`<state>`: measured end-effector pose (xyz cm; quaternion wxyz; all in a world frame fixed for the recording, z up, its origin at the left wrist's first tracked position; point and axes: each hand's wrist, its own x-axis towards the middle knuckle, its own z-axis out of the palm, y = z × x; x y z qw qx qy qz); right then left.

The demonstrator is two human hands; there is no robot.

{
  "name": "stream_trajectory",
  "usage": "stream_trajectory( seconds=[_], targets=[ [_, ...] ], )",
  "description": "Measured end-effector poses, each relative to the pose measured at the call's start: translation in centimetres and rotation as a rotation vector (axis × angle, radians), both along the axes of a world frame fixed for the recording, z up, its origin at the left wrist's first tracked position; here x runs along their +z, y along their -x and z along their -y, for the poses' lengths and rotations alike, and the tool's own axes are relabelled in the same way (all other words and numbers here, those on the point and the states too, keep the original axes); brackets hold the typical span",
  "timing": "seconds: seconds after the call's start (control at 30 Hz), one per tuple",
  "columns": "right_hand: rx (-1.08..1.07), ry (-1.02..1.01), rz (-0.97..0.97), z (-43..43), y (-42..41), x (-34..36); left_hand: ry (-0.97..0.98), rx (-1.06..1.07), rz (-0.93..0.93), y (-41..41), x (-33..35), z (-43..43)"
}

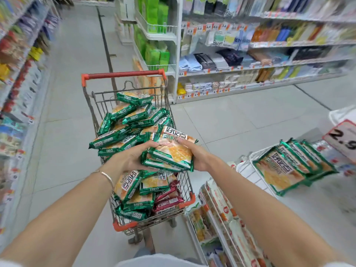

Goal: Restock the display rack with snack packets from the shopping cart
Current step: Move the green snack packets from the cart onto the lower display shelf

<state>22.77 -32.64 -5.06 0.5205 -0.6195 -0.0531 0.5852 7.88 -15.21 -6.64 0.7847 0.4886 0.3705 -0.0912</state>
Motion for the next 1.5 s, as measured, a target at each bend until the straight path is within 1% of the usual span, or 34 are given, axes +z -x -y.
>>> stream_trajectory(
  seconds=[0.1,0.17,0.27,0.3,0.37,0.4,0.47,0.53,0.57,0.63,0.73,0.83,0.87,0.97,1.07,1.1,1.2,1.23,1.27,1.3,1.33,1.37,1.4,1.43,1.47,1.5],
  targets=[
    [-0.081,-0.006,0.008,0.6,-0.4,-0.1,-0.091,-0.192,-0.051,-2.5,1.9,0.0],
    [-0.161,-0.035,0.018,1.6,-0.4,-0.2,-0.131,-0.365,-0.073,-4.4,2.5,-0.5],
    [-0.299,-0.091,0.042,4.4,-0.4,0.1,-0.250,-0.632,-0.063,-8.9,2.6,-0.3],
    [-0.367,-0.110,0.054,5.7,-0.3,0.4,-0.308,-0.724,-0.033,-10.6,3.0,0.8],
    [-0.541,-0.155,0.083,9.1,-0.4,1.2,-0.437,-0.842,0.024,-13.9,4.3,4.2],
    [-0.607,-0.176,0.104,11.2,-0.5,1.8,-0.494,-0.868,0.080,-15.3,5.5,6.6],
    [-0.684,-0.191,0.169,15.6,-0.8,3.2,-0.587,-0.841,0.202,-18.1,7.2,11.3],
    [-0.800,-0.157,0.285,19.8,-1.6,4.3,-0.624,-0.866,0.297,-20.9,8.4,15.7],
    [-0.875,-0.123,0.360,21.8,-2.3,4.5,-0.606,-0.922,0.339,-21.9,9.1,17.9],
    [-0.955,-0.021,0.472,25.0,-3.8,3.9,-0.534,-1.052,0.351,-24.1,9.1,21.4],
    [-0.932,0.074,0.509,27.8,-5.2,2.3,-0.509,-1.176,0.315,-27.0,7.4,25.0],
    [-0.950,0.108,0.577,29.6,-6.5,0.5,-0.507,-1.178,0.317,-28.9,5.2,26.9],
    [-0.961,0.123,0.608,29.9,-6.7,0.2,-0.531,-1.172,0.340,-29.4,4.6,27.1],
    [-0.953,0.168,0.678,29.8,-6.7,-1.3,-0.701,-1.123,0.432,-29.8,3.4,27.2],
    [-0.899,0.185,0.767,29.4,-6.3,-3.0,-0.753,-1.154,0.518,-30.1,1.9,26.1],
    [-0.885,0.177,0.782,29.1,-5.9,-3.4,-0.821,-1.185,0.538,-29.9,1.6,25.8],
    [-0.812,0.135,0.807,28.0,-4.6,-3.9,-1.256,-1.213,0.490,-29.1,0.8,25.2],
    [-0.779,0.145,0.788,27.8,-4.4,-3.7,-1.336,-1.203,0.485,-28.9,0.4,25.1],
    [-0.742,0.163,0.733,27.7,-4.3,-3.0,-1.320,-1.208,0.490,-28.8,0.1,25.0],
    [-0.729,0.186,0.644,27.7,-4.2,-2.3,-1.220,-1.222,0.504,-28.5,0.4,25.0],
    [-0.757,0.202,0.533,28.1,-4.4,-1.9,-1.037,-1.219,0.514,-28.5,0.5,24.9],
    [-0.831,0.206,0.427,28.4,-4.7,-1.7,-0.833,-1.216,0.523,-28.3,0.9,25.0],
    [-0.910,0.207,0.349,28.8,-5.1,-1.8,-0.673,-1.206,0.519,-28.1,1.3,25.1],
    [-0.955,0.221,0.313,28.9,-5.4,-2.0,-0.612,-1.195,0.505,-28.0,1.6,25.4],
    [-0.970,0.237,0.307,28.7,-5.6,-2.1,-0.621,-1.197,0.497,-27.9,1.7,25.7],
    [-0.978,0.240,0.304,28.1,-5.6,-1.9,-0.680,-1.191,0.480,-27.8,1.8,25.7]
  ],
)
